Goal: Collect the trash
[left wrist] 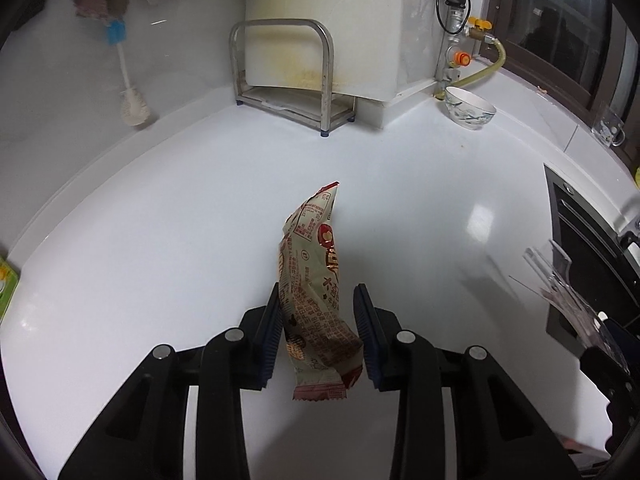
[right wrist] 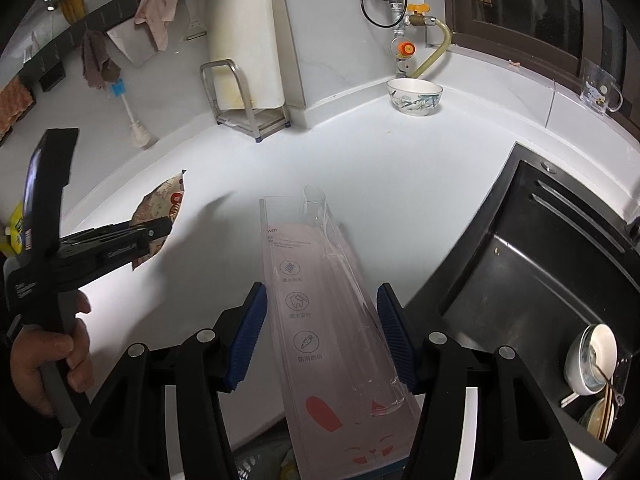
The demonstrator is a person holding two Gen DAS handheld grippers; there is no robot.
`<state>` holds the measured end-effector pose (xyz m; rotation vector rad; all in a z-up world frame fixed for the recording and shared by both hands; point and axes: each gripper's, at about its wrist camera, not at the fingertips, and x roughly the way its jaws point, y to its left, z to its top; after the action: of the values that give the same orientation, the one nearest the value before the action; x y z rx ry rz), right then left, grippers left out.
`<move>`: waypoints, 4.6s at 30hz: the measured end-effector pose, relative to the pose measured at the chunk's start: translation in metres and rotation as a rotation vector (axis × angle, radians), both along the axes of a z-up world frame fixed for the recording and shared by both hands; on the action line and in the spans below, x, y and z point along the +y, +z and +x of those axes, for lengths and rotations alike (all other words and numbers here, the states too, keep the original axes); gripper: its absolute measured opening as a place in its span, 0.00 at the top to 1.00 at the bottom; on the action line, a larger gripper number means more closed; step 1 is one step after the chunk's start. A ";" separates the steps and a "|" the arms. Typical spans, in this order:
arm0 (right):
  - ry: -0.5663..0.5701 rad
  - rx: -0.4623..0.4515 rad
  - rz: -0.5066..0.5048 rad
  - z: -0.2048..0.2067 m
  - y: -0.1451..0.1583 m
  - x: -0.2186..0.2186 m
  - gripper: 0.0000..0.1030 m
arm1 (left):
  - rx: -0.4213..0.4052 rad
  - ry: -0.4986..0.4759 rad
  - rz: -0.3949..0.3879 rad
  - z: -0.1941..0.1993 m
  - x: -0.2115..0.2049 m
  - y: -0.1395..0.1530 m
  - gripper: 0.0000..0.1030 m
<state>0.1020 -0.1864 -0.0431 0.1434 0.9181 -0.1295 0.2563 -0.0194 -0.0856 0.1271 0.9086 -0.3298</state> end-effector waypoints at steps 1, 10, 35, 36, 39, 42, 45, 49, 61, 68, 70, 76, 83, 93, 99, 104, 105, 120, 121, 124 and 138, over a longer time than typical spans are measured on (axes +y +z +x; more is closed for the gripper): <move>0.005 -0.001 0.002 -0.004 0.001 0.002 0.47 | -0.001 0.004 -0.004 -0.007 0.003 0.003 0.67; 0.069 -0.027 0.041 -0.036 0.012 0.013 0.47 | -0.032 -0.002 0.001 -0.070 0.017 0.023 0.67; 0.257 0.095 0.070 -0.188 0.005 -0.008 0.47 | 0.020 0.020 -0.013 -0.272 -0.017 0.025 0.67; 0.262 0.107 0.073 -0.193 0.001 -0.009 0.47 | 0.025 0.021 -0.010 -0.276 -0.018 0.023 0.67; 0.270 0.135 0.080 -0.202 -0.009 -0.012 0.47 | 0.047 0.025 -0.005 -0.289 -0.021 0.014 0.67; 0.274 0.159 0.080 -0.207 -0.019 -0.013 0.47 | 0.073 0.031 -0.001 -0.297 -0.024 0.005 0.67; 0.275 0.189 0.078 -0.209 -0.029 -0.013 0.47 | 0.103 0.038 0.009 -0.301 -0.026 -0.007 0.67; 0.268 0.224 0.075 -0.208 -0.041 -0.013 0.47 | 0.150 0.039 0.019 -0.300 -0.028 -0.023 0.66; 0.259 0.274 0.098 -0.192 -0.059 -0.014 0.46 | 0.195 0.066 0.045 -0.292 -0.025 -0.039 0.46; 0.260 0.268 0.114 -0.188 -0.058 -0.016 0.34 | 0.186 0.116 0.038 -0.289 -0.015 -0.031 0.32; 0.255 0.272 0.098 -0.189 -0.057 -0.017 0.34 | 0.180 0.129 0.037 -0.288 -0.013 -0.028 0.31; 0.239 0.271 0.091 -0.194 -0.048 -0.022 0.34 | 0.155 0.139 0.049 -0.288 -0.017 -0.017 0.29; 0.226 0.250 0.089 -0.202 -0.031 -0.027 0.34 | 0.121 0.135 0.051 -0.292 -0.025 0.000 0.29; 0.232 0.231 0.079 -0.214 -0.015 -0.027 0.32 | 0.080 0.141 0.053 -0.297 -0.033 0.022 0.25; 0.231 0.226 0.087 -0.214 -0.010 -0.030 0.32 | 0.062 0.149 0.054 -0.301 -0.033 0.029 0.21; 0.229 0.224 0.092 -0.215 -0.008 -0.032 0.31 | 0.050 0.154 0.058 -0.305 -0.033 0.033 0.21; 0.231 0.225 0.094 -0.215 -0.009 -0.033 0.31 | 0.048 0.155 0.060 -0.305 -0.034 0.033 0.21; 0.244 0.230 0.093 -0.215 -0.008 -0.035 0.30 | 0.036 0.189 0.078 -0.305 -0.033 0.035 0.08; 0.243 0.230 0.094 -0.215 -0.008 -0.035 0.30 | 0.037 0.193 0.080 -0.304 -0.033 0.035 0.07; 0.242 0.229 0.095 -0.215 -0.008 -0.035 0.31 | 0.032 0.205 0.094 -0.303 -0.033 0.034 0.07; 0.241 0.229 0.093 -0.212 -0.008 -0.036 0.30 | 0.032 0.226 0.121 -0.299 -0.034 0.032 0.06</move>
<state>-0.1105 -0.2220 -0.0507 0.1039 1.1629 0.1231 -0.0424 -0.0536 -0.0535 0.1300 0.9644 -0.0671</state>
